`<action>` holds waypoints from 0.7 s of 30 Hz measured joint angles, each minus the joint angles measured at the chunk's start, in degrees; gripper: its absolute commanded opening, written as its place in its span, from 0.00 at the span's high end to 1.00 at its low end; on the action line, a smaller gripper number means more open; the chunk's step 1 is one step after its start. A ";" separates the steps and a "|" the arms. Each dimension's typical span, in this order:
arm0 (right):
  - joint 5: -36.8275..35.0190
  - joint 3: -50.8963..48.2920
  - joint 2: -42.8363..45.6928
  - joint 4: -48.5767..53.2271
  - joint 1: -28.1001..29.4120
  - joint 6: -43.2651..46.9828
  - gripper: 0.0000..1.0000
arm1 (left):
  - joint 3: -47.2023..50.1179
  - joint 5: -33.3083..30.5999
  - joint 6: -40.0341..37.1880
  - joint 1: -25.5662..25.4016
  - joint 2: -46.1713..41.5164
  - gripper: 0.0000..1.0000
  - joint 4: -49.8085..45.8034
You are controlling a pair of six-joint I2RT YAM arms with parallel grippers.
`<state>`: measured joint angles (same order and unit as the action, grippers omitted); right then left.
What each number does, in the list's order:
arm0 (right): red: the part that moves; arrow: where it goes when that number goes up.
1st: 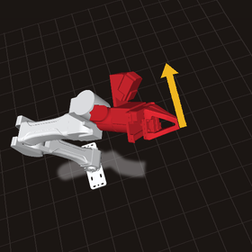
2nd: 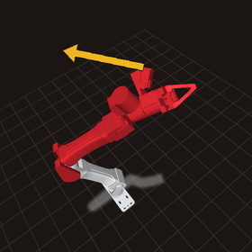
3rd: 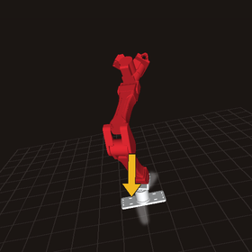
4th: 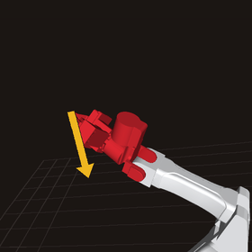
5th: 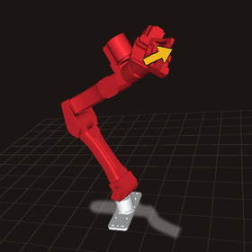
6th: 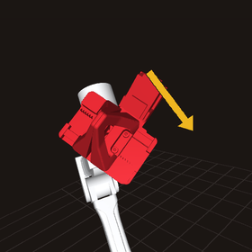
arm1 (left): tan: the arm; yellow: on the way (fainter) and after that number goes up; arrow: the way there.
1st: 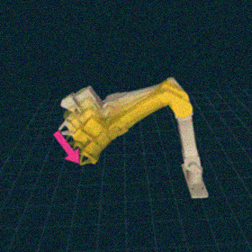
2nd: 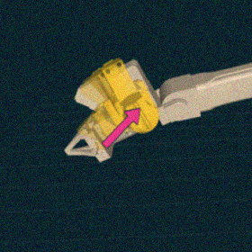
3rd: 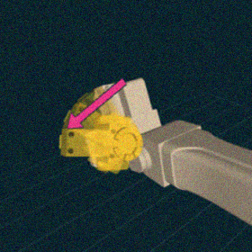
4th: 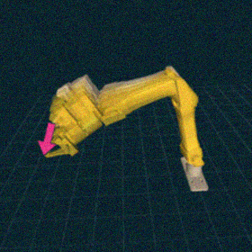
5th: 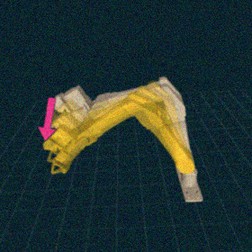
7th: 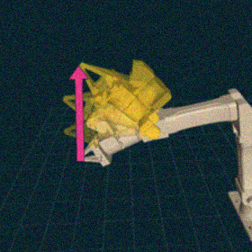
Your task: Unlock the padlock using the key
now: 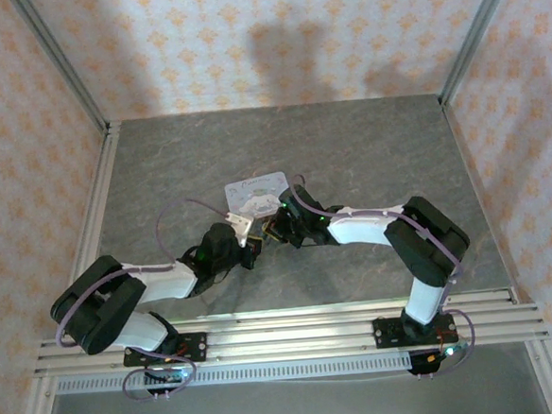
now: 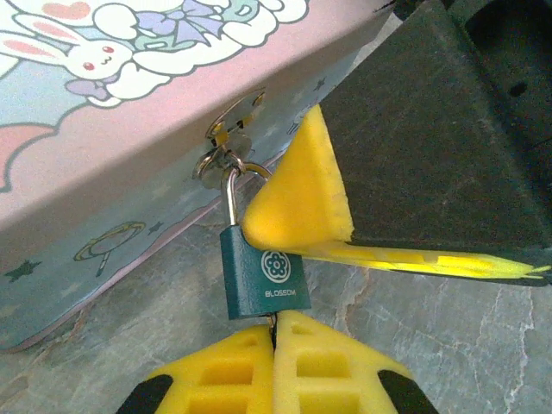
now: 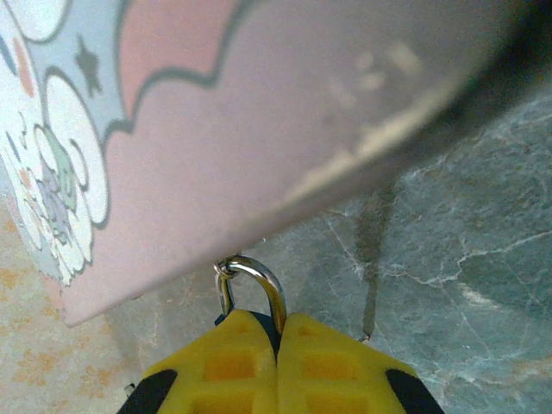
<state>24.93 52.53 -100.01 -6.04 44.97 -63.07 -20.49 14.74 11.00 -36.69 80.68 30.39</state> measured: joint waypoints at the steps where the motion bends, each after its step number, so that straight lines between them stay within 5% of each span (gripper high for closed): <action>1: 0.00 0.00 0.07 0.02 0.00 -0.11 0.88 | -0.15 -0.31 -0.57 -0.11 -0.22 1.00 -0.59; 3: -0.02 0.00 0.37 0.00 0.00 -0.46 0.64 | -0.17 -0.48 -1.07 -0.13 -0.59 1.00 -0.98; 6: -0.66 -0.02 1.36 0.11 0.00 -0.85 0.51 | -0.17 -0.28 -1.25 -0.13 -0.66 1.00 -1.22; 21: -4.42 -0.79 6.62 2.64 0.00 -1.01 0.49 | -0.17 0.20 2.03 0.09 2.75 1.00 1.97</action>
<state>20.51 51.75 -93.38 -3.40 44.97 -64.07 -20.67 14.94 13.04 -36.60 83.44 32.36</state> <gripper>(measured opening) 0.516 0.048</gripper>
